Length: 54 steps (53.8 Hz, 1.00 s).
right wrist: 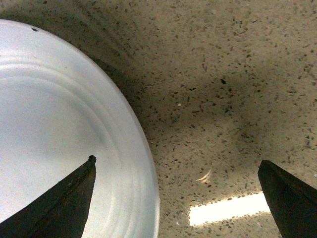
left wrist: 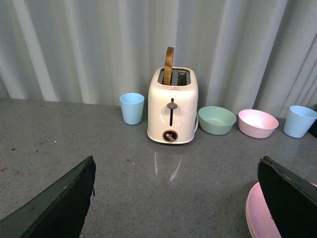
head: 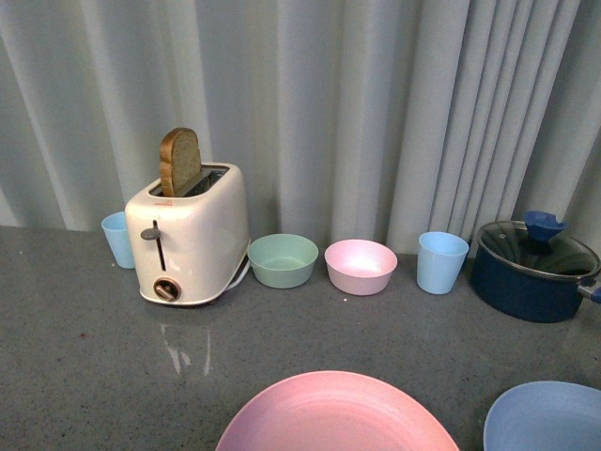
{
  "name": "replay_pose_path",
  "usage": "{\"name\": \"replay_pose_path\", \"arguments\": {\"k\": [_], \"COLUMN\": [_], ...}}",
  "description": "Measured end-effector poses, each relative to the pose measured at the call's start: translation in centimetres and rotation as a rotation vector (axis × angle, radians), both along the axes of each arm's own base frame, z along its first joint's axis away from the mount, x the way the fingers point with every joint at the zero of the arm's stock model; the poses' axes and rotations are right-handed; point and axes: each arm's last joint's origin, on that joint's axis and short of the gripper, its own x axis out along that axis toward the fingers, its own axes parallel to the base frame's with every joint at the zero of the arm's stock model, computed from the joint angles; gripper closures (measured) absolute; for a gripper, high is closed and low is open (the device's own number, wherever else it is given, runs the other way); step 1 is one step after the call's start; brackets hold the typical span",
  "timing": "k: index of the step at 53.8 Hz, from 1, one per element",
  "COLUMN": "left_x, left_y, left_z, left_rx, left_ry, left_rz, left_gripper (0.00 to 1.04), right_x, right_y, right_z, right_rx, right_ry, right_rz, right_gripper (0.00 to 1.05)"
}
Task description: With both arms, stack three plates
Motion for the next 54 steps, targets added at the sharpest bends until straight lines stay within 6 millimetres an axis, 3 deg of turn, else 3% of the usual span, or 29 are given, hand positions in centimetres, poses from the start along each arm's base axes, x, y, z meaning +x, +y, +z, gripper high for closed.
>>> {"name": "replay_pose_path", "arguments": {"k": [35,42,54], "left_x": [0.0,0.0,0.0], "left_y": [0.0,0.0,0.0], "left_z": [0.0,0.0,0.0], "left_rx": [0.0,0.0,0.0], "left_ry": [0.0,0.0,0.0], "left_rz": [0.0,0.0,0.0], "left_gripper": [0.07,0.07,0.07], "right_x": [2.6,2.6,2.6], "right_y": [2.2,2.5,2.3], "right_z": [-1.8,-2.7,-2.9], "right_rx": [-0.012,-0.007,-0.004], "right_ry": [0.029,0.043,0.038], "right_rz": [0.045,0.056,0.052], "right_gripper": [0.08,0.33,0.67]}}
